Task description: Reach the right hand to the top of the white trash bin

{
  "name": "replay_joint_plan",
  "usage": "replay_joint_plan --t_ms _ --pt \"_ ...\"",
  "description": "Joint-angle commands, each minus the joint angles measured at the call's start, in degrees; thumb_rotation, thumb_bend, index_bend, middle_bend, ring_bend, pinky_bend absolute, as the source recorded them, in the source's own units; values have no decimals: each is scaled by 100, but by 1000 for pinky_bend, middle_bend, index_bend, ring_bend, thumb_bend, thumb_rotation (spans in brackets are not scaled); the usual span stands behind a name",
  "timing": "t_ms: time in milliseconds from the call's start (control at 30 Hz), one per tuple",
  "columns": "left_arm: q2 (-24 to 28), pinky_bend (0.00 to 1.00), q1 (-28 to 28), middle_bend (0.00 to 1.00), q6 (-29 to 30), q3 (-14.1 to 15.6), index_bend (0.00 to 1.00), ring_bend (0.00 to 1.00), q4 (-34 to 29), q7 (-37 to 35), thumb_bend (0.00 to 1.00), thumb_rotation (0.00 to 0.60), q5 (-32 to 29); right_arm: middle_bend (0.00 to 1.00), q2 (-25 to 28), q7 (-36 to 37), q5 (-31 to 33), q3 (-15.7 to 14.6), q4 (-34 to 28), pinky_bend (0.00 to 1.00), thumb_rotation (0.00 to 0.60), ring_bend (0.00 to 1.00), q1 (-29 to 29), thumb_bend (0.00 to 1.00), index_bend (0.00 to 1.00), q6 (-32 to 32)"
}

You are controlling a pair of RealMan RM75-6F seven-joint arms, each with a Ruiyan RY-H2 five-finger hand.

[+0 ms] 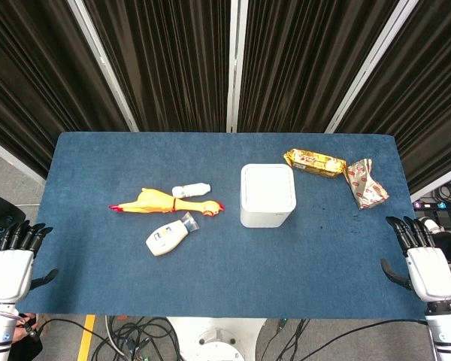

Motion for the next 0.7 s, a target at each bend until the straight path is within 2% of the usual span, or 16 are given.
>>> replay_joint_plan --t_ms 33,467,567,700 --pt "15 94 -13 161 -58 8 200 74 -36 15 0 600 -41 92 -22 32 -29 0 28 0 600 0 12 278 44 -3" --pt "10 94 -34 161 -48 18 200 74 -86 16 0 600 27 91 -4 361 -266 0 97 0 600 0 216 278 44 -171" --pt "9 94 -31 161 -87 40 200 74 -70 -46 0 600 6 91 77 277 -401 78 -55 0 600 0 486 278 44 -422" --pt "-9 94 -27 161 -160 26 200 74 -2 -156 0 600 -118 97 175 150 -491 381 -448 0 600 0 1123 278 47 -1006"
